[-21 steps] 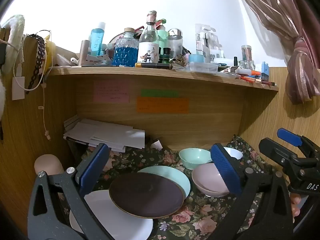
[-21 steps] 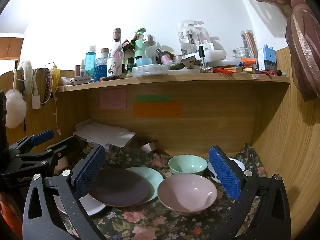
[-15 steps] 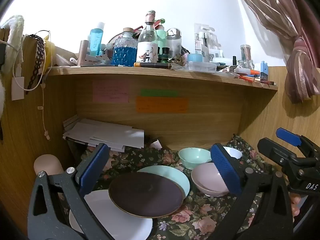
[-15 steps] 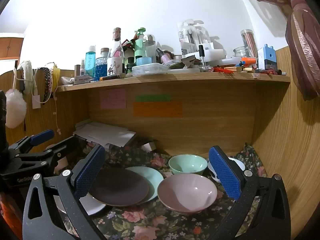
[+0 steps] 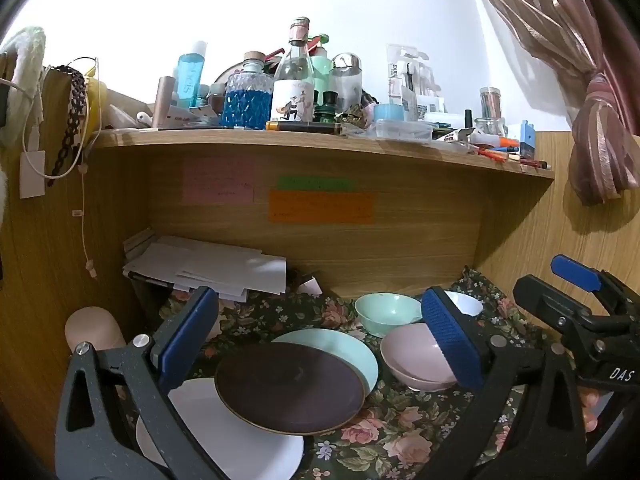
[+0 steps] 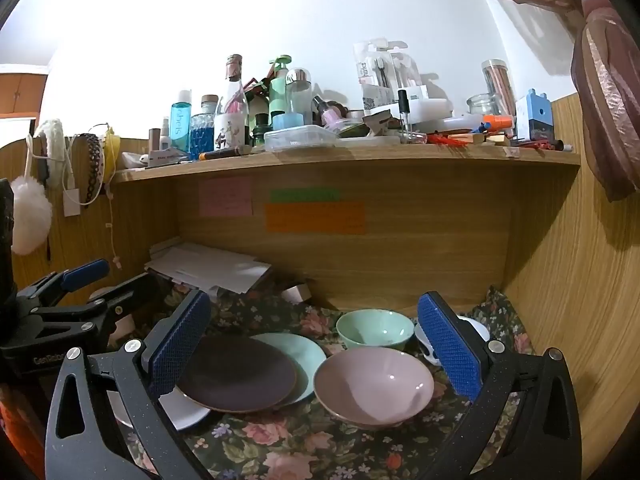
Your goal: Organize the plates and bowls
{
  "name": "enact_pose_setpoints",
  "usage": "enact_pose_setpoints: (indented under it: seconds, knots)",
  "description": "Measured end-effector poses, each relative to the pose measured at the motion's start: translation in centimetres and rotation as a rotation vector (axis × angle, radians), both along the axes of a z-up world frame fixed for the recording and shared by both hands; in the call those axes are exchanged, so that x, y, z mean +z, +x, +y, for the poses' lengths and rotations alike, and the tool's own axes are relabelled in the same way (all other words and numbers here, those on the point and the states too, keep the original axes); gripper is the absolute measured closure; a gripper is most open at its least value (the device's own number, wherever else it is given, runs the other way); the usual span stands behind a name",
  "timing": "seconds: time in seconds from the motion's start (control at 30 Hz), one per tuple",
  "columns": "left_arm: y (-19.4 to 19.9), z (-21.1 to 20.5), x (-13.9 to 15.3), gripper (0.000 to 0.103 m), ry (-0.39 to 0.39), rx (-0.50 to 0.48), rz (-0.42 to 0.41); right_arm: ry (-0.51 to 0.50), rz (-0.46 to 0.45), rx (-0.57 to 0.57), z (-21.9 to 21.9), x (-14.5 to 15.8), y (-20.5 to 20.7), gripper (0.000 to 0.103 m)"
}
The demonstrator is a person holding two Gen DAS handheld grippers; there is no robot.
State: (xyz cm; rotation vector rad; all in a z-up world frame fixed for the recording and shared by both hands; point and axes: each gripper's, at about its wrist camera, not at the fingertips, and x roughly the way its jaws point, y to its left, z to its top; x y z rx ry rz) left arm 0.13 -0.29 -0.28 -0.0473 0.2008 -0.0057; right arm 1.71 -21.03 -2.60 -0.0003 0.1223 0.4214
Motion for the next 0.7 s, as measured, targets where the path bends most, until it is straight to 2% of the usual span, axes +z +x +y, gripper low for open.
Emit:
enact_pose_setpoints:
  seconds: [0.5,0.7]
  knots:
    - [0.1,0.5,-0.3,0.000,0.000,0.000,-0.017,0.001,0.002,0.007,0.2,0.0,0.2,0.000]
    - [1.1,1.4,-0.8,0.000,0.011,0.016,0.011,-0.012,0.020,0.007,1.0,-0.7,1.1,0.000]
